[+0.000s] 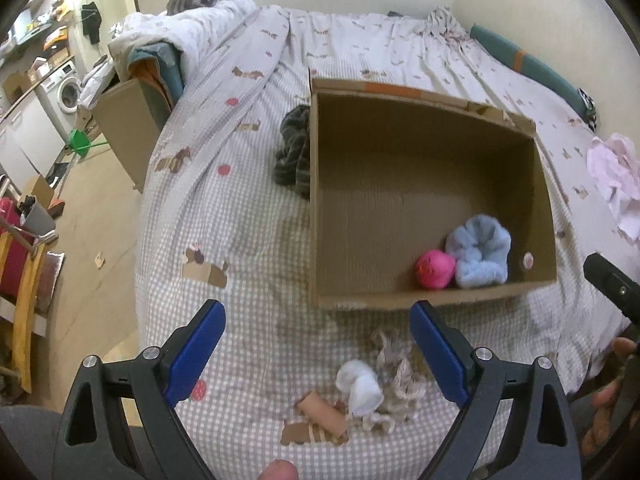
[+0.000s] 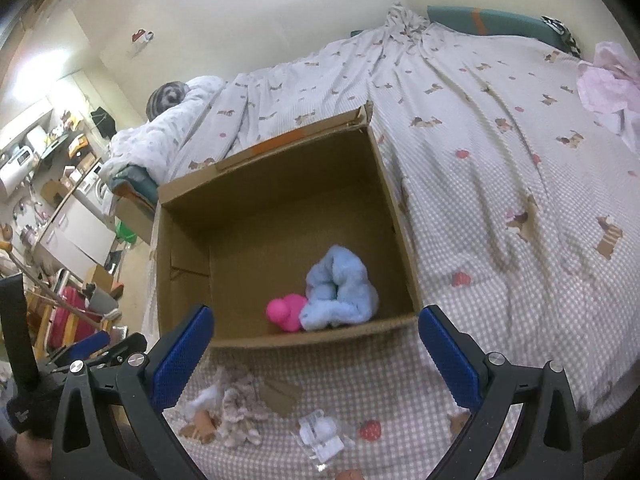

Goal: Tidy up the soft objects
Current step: 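Move both grippers back toward the remaining items beside the box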

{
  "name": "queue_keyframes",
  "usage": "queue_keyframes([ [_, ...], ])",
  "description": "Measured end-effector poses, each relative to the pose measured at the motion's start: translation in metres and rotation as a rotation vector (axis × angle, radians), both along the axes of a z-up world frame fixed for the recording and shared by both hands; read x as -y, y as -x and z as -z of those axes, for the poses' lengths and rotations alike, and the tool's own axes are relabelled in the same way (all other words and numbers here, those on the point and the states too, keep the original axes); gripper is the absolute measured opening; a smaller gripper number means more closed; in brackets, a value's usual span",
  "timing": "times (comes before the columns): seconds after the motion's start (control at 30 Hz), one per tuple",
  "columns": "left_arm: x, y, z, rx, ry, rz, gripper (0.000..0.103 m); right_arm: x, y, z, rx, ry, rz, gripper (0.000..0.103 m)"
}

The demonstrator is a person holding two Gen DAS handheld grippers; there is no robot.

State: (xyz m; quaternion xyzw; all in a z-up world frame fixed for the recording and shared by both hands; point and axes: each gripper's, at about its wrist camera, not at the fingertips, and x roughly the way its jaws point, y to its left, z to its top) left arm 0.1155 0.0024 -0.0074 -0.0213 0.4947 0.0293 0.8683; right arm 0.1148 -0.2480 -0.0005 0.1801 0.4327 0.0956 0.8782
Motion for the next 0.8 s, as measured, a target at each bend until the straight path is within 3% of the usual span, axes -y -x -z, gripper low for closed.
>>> queue_keyframes([
  [0.3,-0.008,0.011,0.008,-0.033,0.01,-0.026,0.092,0.001,0.017,0.006,-0.046,-0.007,-0.012,0.103],
  [0.8,-0.029,0.006,0.042,-0.156,0.03,-0.119,0.092,-0.017,0.017,0.041,-0.199,0.131,-0.062,0.103],
])
